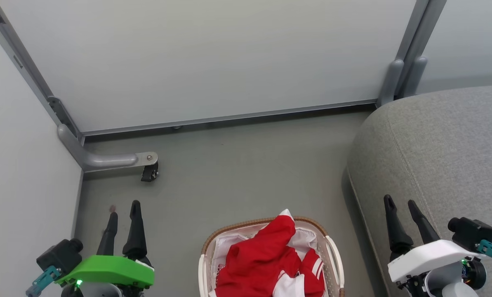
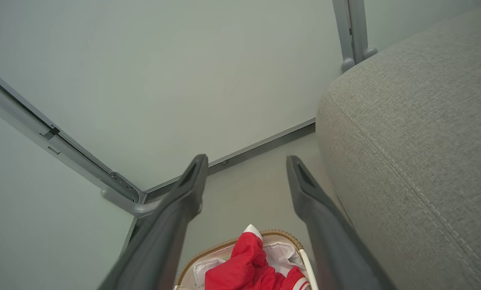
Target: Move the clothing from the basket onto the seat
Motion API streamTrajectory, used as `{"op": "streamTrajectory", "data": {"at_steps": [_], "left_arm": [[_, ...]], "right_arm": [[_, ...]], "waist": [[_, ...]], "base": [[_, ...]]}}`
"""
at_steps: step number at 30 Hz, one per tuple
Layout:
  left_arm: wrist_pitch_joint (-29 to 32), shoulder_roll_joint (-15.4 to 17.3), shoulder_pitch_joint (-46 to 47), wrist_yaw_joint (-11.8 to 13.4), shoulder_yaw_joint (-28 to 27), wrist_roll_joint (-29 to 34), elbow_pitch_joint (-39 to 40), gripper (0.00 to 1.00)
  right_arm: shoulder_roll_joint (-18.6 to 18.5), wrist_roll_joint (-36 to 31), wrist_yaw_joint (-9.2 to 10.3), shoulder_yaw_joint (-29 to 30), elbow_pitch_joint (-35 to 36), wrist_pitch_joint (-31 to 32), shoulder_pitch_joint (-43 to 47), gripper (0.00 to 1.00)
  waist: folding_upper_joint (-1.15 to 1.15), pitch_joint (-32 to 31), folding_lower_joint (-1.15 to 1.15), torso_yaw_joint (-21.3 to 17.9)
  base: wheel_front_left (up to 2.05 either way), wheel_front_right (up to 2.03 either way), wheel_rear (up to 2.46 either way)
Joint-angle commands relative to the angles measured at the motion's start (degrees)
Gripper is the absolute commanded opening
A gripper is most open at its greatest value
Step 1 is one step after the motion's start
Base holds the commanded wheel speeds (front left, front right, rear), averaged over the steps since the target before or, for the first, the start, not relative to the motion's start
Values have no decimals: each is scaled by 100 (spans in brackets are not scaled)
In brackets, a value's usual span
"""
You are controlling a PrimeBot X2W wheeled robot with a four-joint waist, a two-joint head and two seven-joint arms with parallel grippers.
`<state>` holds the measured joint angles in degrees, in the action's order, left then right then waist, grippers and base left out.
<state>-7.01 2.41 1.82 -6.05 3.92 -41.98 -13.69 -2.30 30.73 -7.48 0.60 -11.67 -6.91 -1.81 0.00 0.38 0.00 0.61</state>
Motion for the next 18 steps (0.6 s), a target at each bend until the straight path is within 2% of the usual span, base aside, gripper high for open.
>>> {"op": "streamTrajectory", "data": {"at_steps": [1,18], "left_arm": [[-57,39,-2,3,24,187,15,100],[-303,49,-52,23,156,1045,-151,100]], "right_arm": [[-37,-211,-1,-12,34,-64,8,100],[-50,-1260,-1,-98,18,-312,27,100]], "waist": [[0,1,0,2],[0,1,0,12]], "base": [[0,0,0],[0,0,0]]}}
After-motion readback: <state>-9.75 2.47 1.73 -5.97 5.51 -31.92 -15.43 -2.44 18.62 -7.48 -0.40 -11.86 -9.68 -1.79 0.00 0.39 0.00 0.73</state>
